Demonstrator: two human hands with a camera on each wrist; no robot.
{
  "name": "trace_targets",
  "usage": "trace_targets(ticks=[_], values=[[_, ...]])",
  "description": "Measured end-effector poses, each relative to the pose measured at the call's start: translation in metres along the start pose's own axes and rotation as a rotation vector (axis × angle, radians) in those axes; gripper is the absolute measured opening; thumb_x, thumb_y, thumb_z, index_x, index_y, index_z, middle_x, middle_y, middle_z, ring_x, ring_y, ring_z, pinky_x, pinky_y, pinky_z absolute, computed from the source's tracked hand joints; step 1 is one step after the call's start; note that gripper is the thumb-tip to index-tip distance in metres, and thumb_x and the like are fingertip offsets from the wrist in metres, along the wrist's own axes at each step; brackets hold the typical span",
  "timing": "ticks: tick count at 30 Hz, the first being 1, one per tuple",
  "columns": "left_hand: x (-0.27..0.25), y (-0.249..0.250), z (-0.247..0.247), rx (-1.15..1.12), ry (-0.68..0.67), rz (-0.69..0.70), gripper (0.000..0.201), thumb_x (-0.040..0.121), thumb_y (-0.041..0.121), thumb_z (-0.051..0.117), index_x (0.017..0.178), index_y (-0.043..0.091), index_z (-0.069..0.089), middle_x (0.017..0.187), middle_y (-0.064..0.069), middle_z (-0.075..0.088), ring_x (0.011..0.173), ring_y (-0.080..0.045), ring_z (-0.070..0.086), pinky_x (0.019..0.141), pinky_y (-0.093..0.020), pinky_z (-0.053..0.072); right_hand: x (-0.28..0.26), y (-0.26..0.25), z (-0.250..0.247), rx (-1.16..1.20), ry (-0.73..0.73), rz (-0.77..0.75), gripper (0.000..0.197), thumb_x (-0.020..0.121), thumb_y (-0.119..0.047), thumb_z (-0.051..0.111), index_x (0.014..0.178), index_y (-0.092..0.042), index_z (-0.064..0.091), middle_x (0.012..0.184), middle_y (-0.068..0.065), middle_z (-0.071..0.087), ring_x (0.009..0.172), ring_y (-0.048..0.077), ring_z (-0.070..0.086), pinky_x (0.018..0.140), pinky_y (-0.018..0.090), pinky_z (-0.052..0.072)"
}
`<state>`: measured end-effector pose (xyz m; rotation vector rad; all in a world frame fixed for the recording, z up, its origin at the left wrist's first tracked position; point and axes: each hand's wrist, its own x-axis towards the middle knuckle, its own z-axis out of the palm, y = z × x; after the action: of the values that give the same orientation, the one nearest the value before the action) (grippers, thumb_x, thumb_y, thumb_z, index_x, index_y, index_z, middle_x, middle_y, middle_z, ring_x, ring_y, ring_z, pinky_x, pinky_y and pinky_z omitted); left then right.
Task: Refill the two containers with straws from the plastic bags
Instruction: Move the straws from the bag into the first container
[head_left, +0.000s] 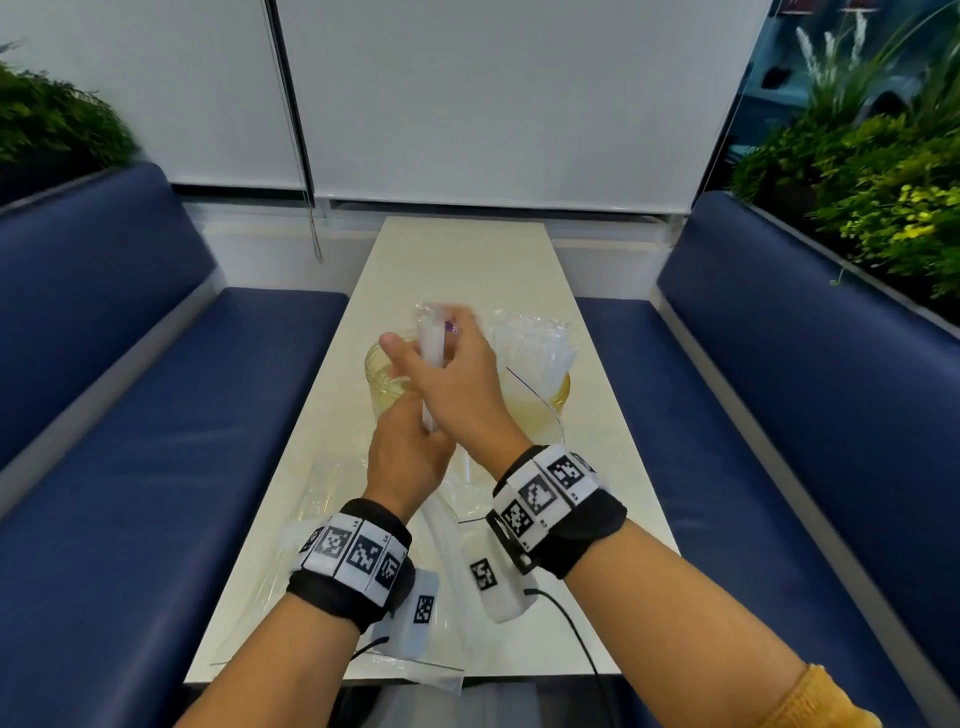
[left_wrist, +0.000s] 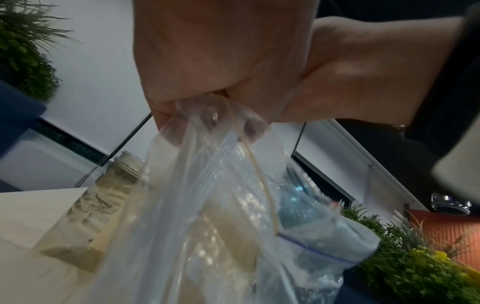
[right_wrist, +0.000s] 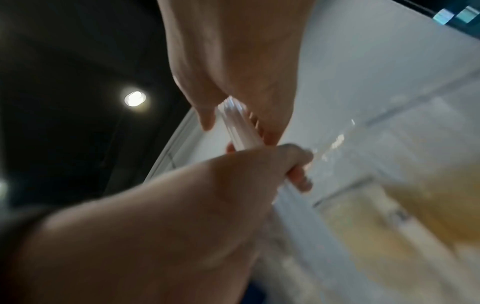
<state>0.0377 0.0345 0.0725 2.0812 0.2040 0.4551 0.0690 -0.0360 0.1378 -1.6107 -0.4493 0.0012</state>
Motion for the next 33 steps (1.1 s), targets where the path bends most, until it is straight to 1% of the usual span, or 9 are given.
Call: trace_targets(ticks=[1, 4, 8, 12, 17, 23, 27, 31, 33], values=[[0.001, -0.001, -0.001, 0.002, 0.003, -0.016, 0.013, 0.083, 0.028, 0.053, 0.078, 0.017, 0.06, 0.069, 0.001, 0.065, 0.068, -0.022, 0.064, 0.057, -0.038, 0.051, -0.002, -0.001, 0.003, 0.007, -0.027, 0.083, 0.025, 0.093, -0.04, 0.068, 0.099, -0.016, 0.065, 0.08, 0.009, 0.073, 0.071, 0.012, 0.069, 0.072, 0.033, 0.058], [0.002, -0.004, -0.001, 0.053, -0.006, -0.061, 0.007, 0.089, 0.021, 0.062, 0.088, 0.014, 0.06, 0.074, 0.003, 0.062, 0.075, -0.024, 0.065, 0.057, -0.031, 0.048, -0.002, -0.003, 0.009, -0.063, -0.026, 0.103, 0.046, 0.1, -0.046, 0.056, 0.063, -0.017, 0.055, 0.053, -0.003, 0.054, 0.051, 0.012, 0.054, 0.054, 0.023, 0.046], [-0.001, -0.012, 0.0, 0.081, -0.048, -0.095, 0.026, 0.083, 0.038, 0.073, 0.075, 0.022, 0.053, 0.074, 0.003, 0.063, 0.066, -0.02, 0.062, 0.055, -0.031, 0.043, 0.018, -0.033, 0.002, 0.03, 0.001, -0.021, 0.048, 0.101, -0.044, 0.055, 0.064, -0.014, 0.05, 0.052, 0.003, 0.043, 0.05, 0.021, 0.042, 0.053, 0.037, 0.04], [-0.002, -0.02, -0.005, 0.094, -0.032, -0.123, 0.018, 0.079, 0.035, 0.077, 0.072, 0.027, 0.062, 0.095, 0.003, 0.064, 0.079, -0.025, 0.058, 0.072, -0.035, 0.049, 0.05, -0.088, -0.032, 0.195, 0.124, -0.148, 0.047, 0.102, -0.039, 0.055, 0.06, -0.02, 0.045, 0.051, -0.002, 0.038, 0.044, 0.015, 0.034, 0.047, 0.031, 0.03], [0.0, -0.027, -0.012, 0.161, 0.002, -0.113, 0.016, 0.082, 0.037, 0.077, 0.077, 0.026, 0.067, 0.101, 0.006, 0.062, 0.084, -0.015, 0.054, 0.077, -0.033, 0.047, 0.087, -0.101, -0.077, 0.182, 0.241, -0.317, 0.046, 0.092, -0.057, 0.059, 0.076, -0.014, 0.05, 0.054, -0.005, 0.037, 0.045, 0.012, 0.033, 0.044, 0.028, 0.03], [0.0, -0.026, -0.017, 0.182, -0.002, -0.071, 0.016, 0.085, 0.038, 0.074, 0.082, 0.024, 0.068, 0.1, 0.006, 0.062, 0.083, -0.013, 0.054, 0.075, -0.034, 0.047, 0.112, -0.007, -0.083, 0.024, 0.227, -0.173, 0.044, 0.101, -0.048, 0.049, 0.079, -0.011, 0.047, 0.058, 0.006, 0.035, 0.048, 0.015, 0.033, 0.046, 0.03, 0.029], [0.0, -0.026, -0.022, 0.166, -0.032, -0.043, 0.011, 0.085, 0.037, 0.074, 0.08, 0.03, 0.066, 0.099, 0.008, 0.061, 0.092, -0.014, 0.058, 0.083, -0.037, 0.051, 0.107, 0.047, -0.081, -0.096, 0.224, -0.108, 0.042, 0.107, -0.039, 0.043, 0.082, -0.007, 0.055, 0.058, 0.002, 0.049, 0.051, 0.014, 0.048, 0.054, 0.03, 0.044], [0.001, -0.027, -0.027, 0.177, -0.013, -0.027, 0.008, 0.086, 0.035, 0.074, 0.083, 0.028, 0.07, 0.097, 0.009, 0.061, 0.081, -0.003, 0.053, 0.074, -0.029, 0.044, 0.105, 0.083, -0.088, -0.429, 0.288, -0.181, 0.029, 0.102, -0.028, 0.053, 0.094, -0.006, 0.07, 0.076, 0.005, 0.068, 0.065, 0.017, 0.062, 0.07, 0.033, 0.055], [0.001, -0.027, -0.029, 0.191, -0.002, -0.02, 0.009, 0.086, 0.034, 0.073, 0.085, 0.025, 0.072, 0.097, 0.01, 0.06, 0.076, 0.0, 0.049, 0.07, -0.025, 0.04, 0.105, 0.082, -0.092, -0.511, 0.33, -0.294, 0.022, 0.094, -0.014, 0.059, 0.115, -0.01, 0.066, 0.082, 0.001, 0.067, 0.065, 0.012, 0.06, 0.074, 0.021, 0.054]])
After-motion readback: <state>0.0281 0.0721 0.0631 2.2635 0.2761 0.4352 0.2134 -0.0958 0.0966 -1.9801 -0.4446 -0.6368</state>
